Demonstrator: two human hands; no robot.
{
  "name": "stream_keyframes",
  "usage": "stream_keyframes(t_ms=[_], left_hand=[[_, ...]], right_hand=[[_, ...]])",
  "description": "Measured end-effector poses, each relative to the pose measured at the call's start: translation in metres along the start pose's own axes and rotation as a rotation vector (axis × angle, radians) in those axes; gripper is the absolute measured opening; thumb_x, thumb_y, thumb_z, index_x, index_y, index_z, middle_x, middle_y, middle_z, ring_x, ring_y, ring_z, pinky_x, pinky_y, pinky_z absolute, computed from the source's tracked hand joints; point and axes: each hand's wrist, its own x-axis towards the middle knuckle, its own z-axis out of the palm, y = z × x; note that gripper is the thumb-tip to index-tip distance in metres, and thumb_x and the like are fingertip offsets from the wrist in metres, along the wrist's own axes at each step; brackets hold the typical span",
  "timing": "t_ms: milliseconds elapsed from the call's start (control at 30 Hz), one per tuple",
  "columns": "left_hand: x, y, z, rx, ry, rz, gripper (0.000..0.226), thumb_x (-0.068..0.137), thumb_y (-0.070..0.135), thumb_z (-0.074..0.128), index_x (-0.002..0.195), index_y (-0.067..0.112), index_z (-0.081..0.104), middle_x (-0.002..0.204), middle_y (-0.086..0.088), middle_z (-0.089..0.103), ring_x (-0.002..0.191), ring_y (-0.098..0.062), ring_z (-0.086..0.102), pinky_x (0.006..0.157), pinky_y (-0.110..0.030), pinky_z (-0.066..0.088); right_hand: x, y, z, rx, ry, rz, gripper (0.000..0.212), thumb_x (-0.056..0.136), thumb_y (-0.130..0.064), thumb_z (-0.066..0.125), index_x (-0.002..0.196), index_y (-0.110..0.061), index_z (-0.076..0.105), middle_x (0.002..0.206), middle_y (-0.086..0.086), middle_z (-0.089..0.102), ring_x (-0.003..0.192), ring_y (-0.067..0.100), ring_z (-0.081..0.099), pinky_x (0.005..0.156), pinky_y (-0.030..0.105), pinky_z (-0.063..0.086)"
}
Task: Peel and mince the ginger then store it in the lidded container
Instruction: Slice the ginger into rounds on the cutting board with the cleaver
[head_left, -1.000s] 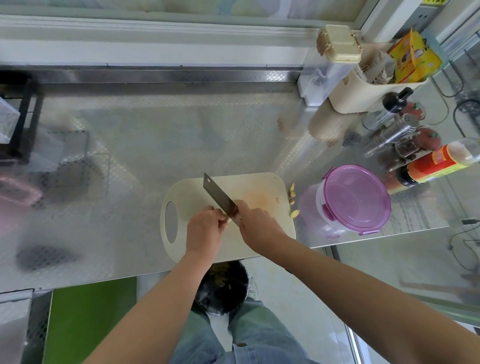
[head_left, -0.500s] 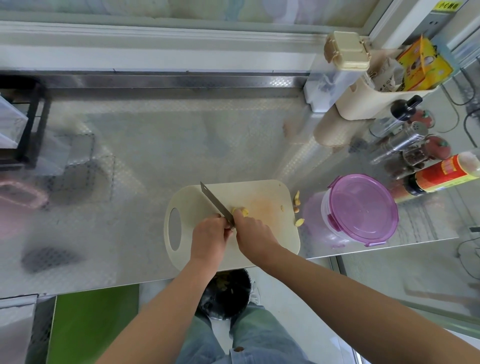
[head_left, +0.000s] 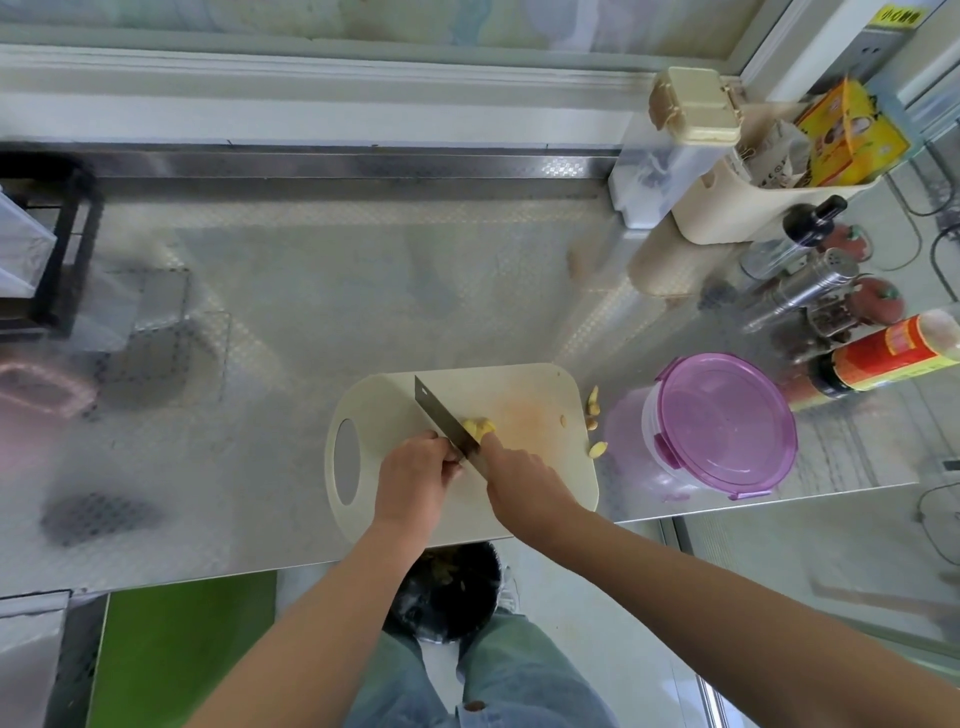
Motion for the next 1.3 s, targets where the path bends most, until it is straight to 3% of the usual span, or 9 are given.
stream_keyframes(t_ms=[200, 367, 467, 567, 733, 933, 1033, 1167, 1300], left_hand=[[0.000, 0.001, 0.001, -0.014, 0.014, 0.035, 0.005, 0.080, 0.016, 0.075, 0.079, 0.012, 0.072, 0.082, -0.003, 0.069, 0.072, -0.026, 0.064, 0.063, -0.038, 0.052], [0.000, 0.002, 0.001, 0.007, 0.015, 0.034, 0.004, 0.081, 0.016, 0.074, 0.081, 0.012, 0.072, 0.084, -0.004, 0.069, 0.074, -0.026, 0.063, 0.062, -0.034, 0.048], [0.000, 0.001, 0.001, -0.001, 0.010, 0.028, 0.003, 0.081, 0.015, 0.073, 0.079, 0.013, 0.072, 0.083, -0.004, 0.069, 0.073, -0.027, 0.063, 0.061, -0.035, 0.047], [0.000, 0.000, 0.001, -0.012, -0.003, 0.020, 0.002, 0.080, 0.014, 0.074, 0.079, 0.012, 0.073, 0.082, -0.004, 0.069, 0.074, -0.028, 0.063, 0.063, -0.038, 0.050], [0.000, 0.000, 0.002, -0.007, 0.006, 0.021, 0.004, 0.081, 0.016, 0.073, 0.081, 0.012, 0.073, 0.083, -0.004, 0.069, 0.074, -0.027, 0.063, 0.062, -0.034, 0.048], [0.000, 0.001, 0.002, 0.019, 0.026, 0.029, 0.009, 0.086, 0.020, 0.069, 0.080, 0.014, 0.072, 0.083, -0.003, 0.069, 0.073, -0.026, 0.062, 0.060, -0.033, 0.043], [-0.001, 0.001, 0.001, 0.011, 0.029, 0.021, 0.009, 0.086, 0.020, 0.069, 0.080, 0.014, 0.072, 0.083, -0.003, 0.068, 0.073, -0.026, 0.062, 0.060, -0.032, 0.042], [0.000, 0.001, 0.000, 0.015, 0.022, 0.032, 0.007, 0.084, 0.019, 0.071, 0.079, 0.013, 0.072, 0.082, -0.003, 0.068, 0.072, -0.026, 0.062, 0.059, -0.033, 0.044], [0.000, 0.000, 0.001, 0.032, 0.032, 0.041, 0.007, 0.083, 0.018, 0.071, 0.079, 0.013, 0.073, 0.082, -0.004, 0.069, 0.072, -0.027, 0.063, 0.058, -0.031, 0.041]], right_hand=[[0.002, 0.000, 0.014, -0.015, 0.047, 0.004, 0.034, 0.096, -0.005, 0.038, 0.128, -0.015, 0.029, 0.084, 0.005, 0.049, 0.069, 0.024, 0.053, 0.058, 0.037, 0.045], [0.003, -0.002, 0.013, 0.006, 0.037, 0.018, 0.035, 0.096, -0.005, 0.038, 0.128, -0.015, 0.030, 0.087, 0.008, 0.052, 0.073, 0.027, 0.055, 0.065, 0.041, 0.052], [0.005, -0.004, 0.006, 0.003, 0.023, 0.032, 0.033, 0.095, -0.004, 0.037, 0.127, -0.014, 0.032, 0.093, 0.012, 0.057, 0.074, 0.026, 0.050, 0.063, 0.039, 0.043], [0.001, -0.002, -0.002, -0.009, 0.027, 0.016, 0.033, 0.096, -0.005, 0.038, 0.127, -0.014, 0.032, 0.086, 0.008, 0.050, 0.072, 0.022, 0.046, 0.062, 0.036, 0.038], [-0.003, -0.002, 0.005, 0.003, 0.043, 0.003, 0.032, 0.095, -0.003, 0.038, 0.125, -0.015, 0.033, 0.094, 0.010, 0.058, 0.073, 0.026, 0.052, 0.062, 0.037, 0.042], [0.014, -0.013, 0.006, 0.008, 0.069, -0.027, 0.031, 0.094, -0.001, 0.037, 0.123, -0.010, 0.032, 0.097, 0.013, 0.061, 0.079, 0.035, 0.058, 0.061, 0.036, 0.034], [0.012, -0.010, 0.006, 0.027, 0.074, -0.019, 0.028, 0.095, -0.003, 0.036, 0.122, -0.012, 0.033, 0.096, 0.012, 0.061, 0.071, 0.030, 0.050, 0.060, 0.038, 0.037], [0.008, -0.005, 0.010, 0.019, 0.060, -0.012, 0.039, 0.096, -0.003, 0.038, 0.132, -0.017, 0.029, 0.094, 0.009, 0.060, 0.075, 0.025, 0.056, 0.068, 0.040, 0.051], [0.010, -0.006, 0.013, -0.010, 0.079, -0.019, 0.039, 0.095, -0.001, 0.037, 0.131, -0.014, 0.031, 0.098, 0.010, 0.061, 0.082, 0.029, 0.059, 0.064, 0.036, 0.040]])
